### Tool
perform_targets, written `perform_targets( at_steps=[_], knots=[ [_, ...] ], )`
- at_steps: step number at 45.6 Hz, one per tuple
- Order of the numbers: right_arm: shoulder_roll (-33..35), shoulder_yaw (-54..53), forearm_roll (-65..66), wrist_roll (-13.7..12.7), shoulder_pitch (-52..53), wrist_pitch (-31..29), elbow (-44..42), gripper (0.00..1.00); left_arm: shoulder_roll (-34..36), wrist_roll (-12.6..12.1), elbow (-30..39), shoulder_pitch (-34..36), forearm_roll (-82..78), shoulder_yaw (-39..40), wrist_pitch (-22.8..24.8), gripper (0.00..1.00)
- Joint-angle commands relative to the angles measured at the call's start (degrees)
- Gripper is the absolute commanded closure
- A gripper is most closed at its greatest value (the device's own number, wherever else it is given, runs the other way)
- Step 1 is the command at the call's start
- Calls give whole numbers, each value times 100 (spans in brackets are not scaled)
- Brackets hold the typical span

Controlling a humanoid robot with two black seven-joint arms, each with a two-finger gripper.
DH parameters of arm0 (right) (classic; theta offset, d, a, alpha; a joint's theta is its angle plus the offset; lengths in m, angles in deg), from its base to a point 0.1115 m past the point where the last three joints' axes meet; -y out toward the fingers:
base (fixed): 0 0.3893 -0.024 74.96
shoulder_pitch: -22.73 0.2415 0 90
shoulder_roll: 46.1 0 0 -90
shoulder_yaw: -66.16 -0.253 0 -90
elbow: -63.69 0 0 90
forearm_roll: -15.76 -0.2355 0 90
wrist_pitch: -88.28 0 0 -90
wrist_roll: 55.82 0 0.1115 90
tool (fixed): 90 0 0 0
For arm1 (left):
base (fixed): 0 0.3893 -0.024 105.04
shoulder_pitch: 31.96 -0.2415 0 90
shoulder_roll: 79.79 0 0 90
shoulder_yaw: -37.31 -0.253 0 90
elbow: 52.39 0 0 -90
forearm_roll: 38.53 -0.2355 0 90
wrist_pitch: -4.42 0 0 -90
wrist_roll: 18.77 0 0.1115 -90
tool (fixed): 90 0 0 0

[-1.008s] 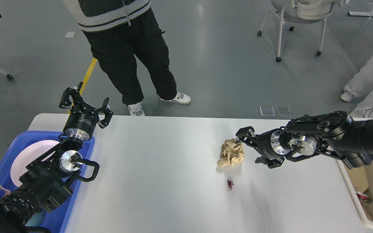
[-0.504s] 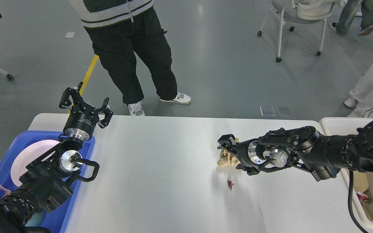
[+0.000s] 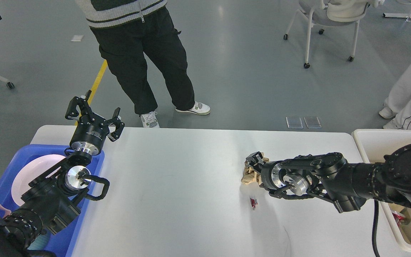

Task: Tidy desktop
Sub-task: 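Carry the paper ball to the white bin and release it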

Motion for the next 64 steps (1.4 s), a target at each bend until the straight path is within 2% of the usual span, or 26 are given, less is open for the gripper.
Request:
perform_targets(
  at_steps=[1,3,6,7,39,48,52,58,64],
  knots=[
    [6,-122,0,6,-96,217,0,56,0,0,0,0,0,0,0,2],
    [6,-140,0,6,-114,288,0,69,0,0,0,0,0,0,0,2],
    [15,-131,0,6,-123,315,0,99,0,0,0,0,0,0,0,2],
    [32,-131,0,6,-131,315,0,100,0,0,0,0,0,0,0,2],
    [797,-79,8,-11,70,288,694,100,0,0,0,0,0,0,0,2],
    [1885,-17,122,-2,650,166,1897,100,0,0,0,0,0,0,0,2],
    [2492,298,158,-2,1141,-124,2486,100,0,0,0,0,0,0,0,2],
    [3327,922,816,6,2468,-993,3286,100,0,0,0,0,0,0,0,2],
    [3653,1573,1581,15,4014,-1767,3998,100,0,0,0,0,0,0,0,2]
  ],
)
